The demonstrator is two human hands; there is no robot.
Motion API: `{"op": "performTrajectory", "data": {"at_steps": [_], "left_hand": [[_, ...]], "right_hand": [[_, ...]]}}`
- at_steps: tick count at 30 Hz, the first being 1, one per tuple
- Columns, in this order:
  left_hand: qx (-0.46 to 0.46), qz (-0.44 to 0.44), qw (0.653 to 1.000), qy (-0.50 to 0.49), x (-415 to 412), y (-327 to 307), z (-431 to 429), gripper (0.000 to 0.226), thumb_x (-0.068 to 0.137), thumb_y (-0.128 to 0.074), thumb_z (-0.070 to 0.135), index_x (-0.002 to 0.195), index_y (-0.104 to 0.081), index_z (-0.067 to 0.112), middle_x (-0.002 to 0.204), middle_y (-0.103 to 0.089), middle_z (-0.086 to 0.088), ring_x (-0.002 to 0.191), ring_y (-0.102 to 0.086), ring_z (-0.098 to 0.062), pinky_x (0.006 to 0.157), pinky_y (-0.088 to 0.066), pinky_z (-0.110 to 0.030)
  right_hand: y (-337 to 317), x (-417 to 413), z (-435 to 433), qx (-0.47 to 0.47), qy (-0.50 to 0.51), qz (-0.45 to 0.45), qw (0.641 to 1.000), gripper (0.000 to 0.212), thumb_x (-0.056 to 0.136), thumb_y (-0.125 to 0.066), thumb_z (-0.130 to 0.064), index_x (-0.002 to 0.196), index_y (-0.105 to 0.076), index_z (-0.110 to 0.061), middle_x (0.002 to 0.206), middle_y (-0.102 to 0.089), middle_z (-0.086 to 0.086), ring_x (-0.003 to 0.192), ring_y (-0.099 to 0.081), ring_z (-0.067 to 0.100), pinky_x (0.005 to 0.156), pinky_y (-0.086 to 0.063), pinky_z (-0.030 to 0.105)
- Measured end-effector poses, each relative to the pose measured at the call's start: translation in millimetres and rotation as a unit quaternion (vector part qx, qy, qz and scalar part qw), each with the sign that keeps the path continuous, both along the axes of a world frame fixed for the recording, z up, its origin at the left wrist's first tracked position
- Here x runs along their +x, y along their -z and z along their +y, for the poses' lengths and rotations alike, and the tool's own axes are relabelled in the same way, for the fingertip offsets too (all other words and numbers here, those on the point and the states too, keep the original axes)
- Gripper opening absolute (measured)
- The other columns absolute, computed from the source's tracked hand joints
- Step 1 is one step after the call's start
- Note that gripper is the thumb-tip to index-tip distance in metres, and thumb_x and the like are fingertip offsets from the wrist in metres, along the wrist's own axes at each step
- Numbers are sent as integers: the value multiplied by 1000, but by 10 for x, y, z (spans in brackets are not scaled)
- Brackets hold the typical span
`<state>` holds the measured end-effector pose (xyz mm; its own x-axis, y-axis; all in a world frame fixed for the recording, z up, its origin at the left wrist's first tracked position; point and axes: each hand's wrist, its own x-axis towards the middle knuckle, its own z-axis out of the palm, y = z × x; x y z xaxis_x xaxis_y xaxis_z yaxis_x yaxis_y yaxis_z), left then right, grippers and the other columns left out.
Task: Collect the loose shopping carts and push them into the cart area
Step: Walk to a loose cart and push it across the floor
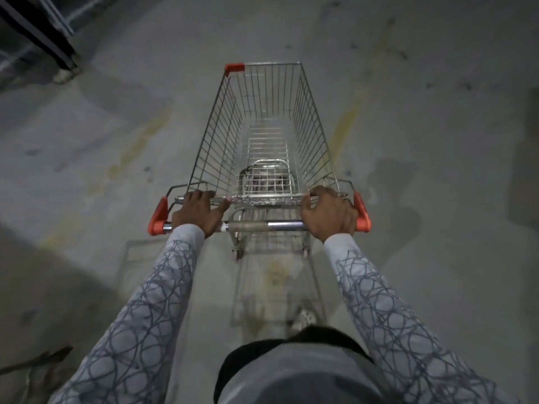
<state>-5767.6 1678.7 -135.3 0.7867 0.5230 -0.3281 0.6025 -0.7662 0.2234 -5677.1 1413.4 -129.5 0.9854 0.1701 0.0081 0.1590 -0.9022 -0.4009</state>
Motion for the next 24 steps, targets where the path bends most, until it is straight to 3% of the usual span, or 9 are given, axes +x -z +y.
{"op": "performTrajectory", "data": {"at_steps": [4,17,24], "left_hand": [[12,-7,1000,15,571,56,318,64,94,-37,70,144,-49,31,150,-44,-1,144,-30,-23,110,-34,-53],[37,-28,995,83,2933,85,1713,64,91,-35,74,138,-54,33,143,-51,-2,141,-35,-23,107,-37,-51],[41,-31,991,127,4115,19,2368,60,91,-36,69,135,-56,33,140,-53,0,138,-38,-22,100,-43,-50]], "right_hand": [[19,486,278,-18,5,13,1000,37,92,-47,-46,115,-66,-24,116,-68,2,94,-68,31,84,-48,38],[43,2557,1583,-33,40,126,991,52,91,-46,-51,138,-53,-28,144,-53,-1,120,-59,31,97,-41,41],[24,3492,2226,-17,95,139,986,49,91,-47,-51,137,-53,-34,144,-54,-2,122,-58,32,97,-42,44]]}}
